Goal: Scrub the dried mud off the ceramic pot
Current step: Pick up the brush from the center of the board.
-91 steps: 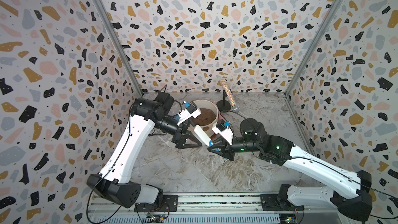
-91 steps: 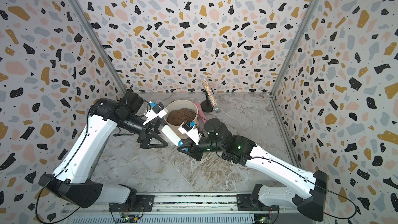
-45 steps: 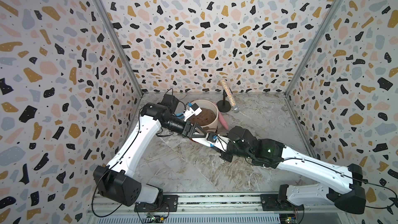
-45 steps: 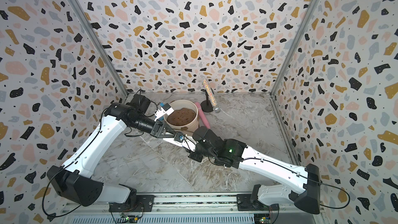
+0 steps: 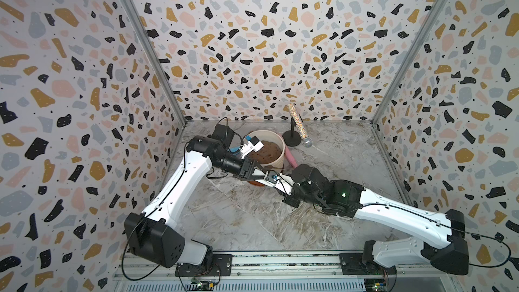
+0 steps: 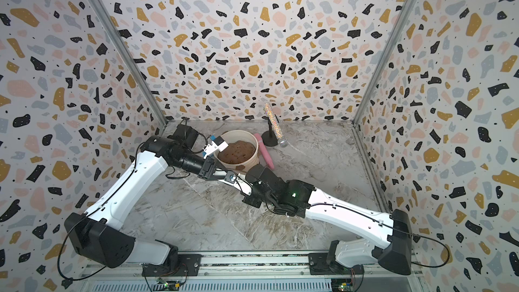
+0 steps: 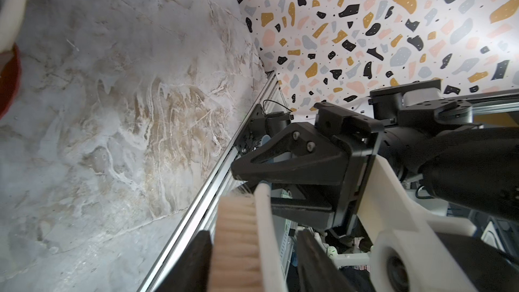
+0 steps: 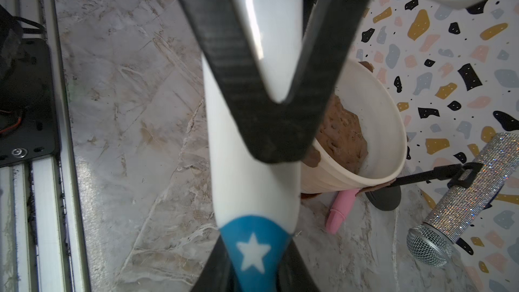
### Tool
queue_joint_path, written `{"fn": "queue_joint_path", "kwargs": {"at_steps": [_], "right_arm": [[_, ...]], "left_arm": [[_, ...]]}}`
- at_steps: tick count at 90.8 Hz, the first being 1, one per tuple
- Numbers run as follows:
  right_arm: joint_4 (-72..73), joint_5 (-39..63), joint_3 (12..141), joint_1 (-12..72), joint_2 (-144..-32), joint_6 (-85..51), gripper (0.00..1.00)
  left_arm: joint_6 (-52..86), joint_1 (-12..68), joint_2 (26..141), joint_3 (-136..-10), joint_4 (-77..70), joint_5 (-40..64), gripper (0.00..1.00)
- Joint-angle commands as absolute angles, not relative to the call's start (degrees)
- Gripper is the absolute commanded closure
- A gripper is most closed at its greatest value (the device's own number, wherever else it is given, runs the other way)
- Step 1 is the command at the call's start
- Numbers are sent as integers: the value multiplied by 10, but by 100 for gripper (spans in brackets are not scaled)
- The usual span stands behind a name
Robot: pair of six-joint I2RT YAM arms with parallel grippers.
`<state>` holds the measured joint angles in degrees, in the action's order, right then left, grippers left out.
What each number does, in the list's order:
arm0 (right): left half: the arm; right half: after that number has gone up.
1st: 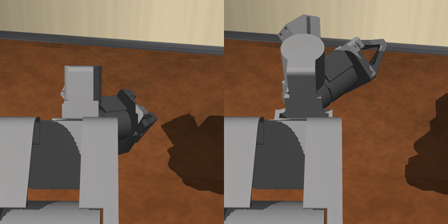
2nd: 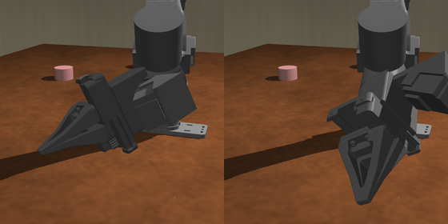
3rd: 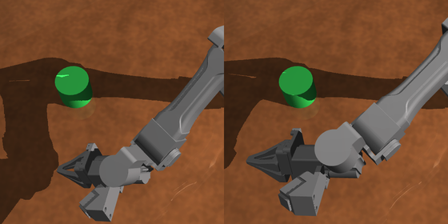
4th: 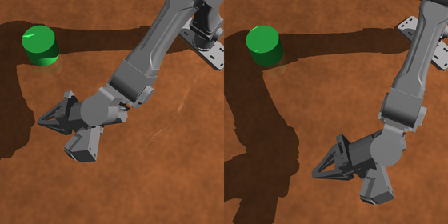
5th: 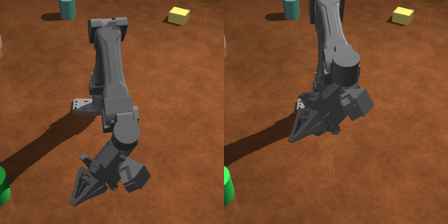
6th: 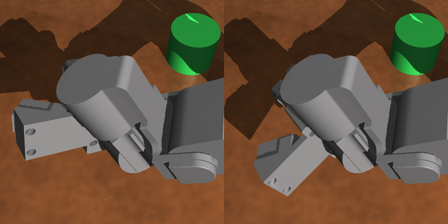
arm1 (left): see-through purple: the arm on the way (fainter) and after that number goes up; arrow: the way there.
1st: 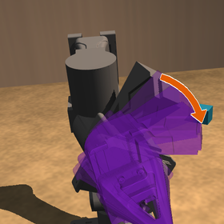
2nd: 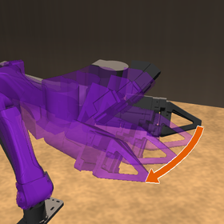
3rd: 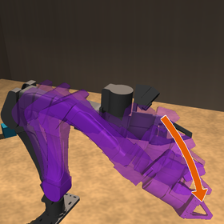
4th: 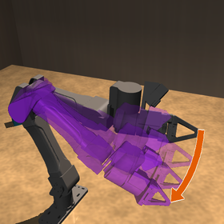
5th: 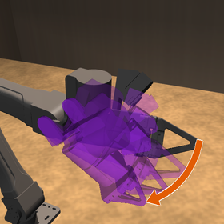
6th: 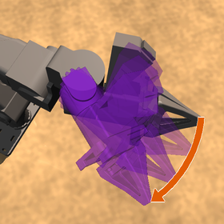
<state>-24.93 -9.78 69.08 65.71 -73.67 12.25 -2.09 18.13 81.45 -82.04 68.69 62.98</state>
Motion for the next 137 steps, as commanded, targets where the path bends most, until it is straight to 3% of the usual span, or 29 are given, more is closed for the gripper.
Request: {"fn": "queue_joint_path", "kwargs": {"at_steps": [1,13,17,24,28,42,62,88,105,123,137], "right_arm": [[-244,-105,716,658,-721,106,100],[-238,-71,706,658,-709,91,97],[-238,-56,700,658,-698,77,84],[-242,-25,689,654,-672,30,46],[-253,31,685,640,-654,0,38],[-270,217,677,552,-616,-150,31],[-195,397,652,531,-626,-313,23],[-93,457,602,516,-646,-434,24],[29,512,577,515,-665,-507,47],[40,517,571,515,-644,-505,51],[44,531,577,515,-652,-520,65]], "left_arm": [[-29,184,803,-817,685,638,64],[-33,184,804,-816,686,650,83],[-35,184,803,-816,688,651,89],[-46,184,801,-815,693,656,91],[-56,184,799,-815,697,664,93],[-82,184,789,-807,704,688,99],[-104,184,786,-809,714,700,99],[-152,184,775,-813,748,732,99],[-173,184,765,-811,759,727,100],[-182,184,771,-822,765,724,100],[-197,184,773,-830,775,722,100]]}}
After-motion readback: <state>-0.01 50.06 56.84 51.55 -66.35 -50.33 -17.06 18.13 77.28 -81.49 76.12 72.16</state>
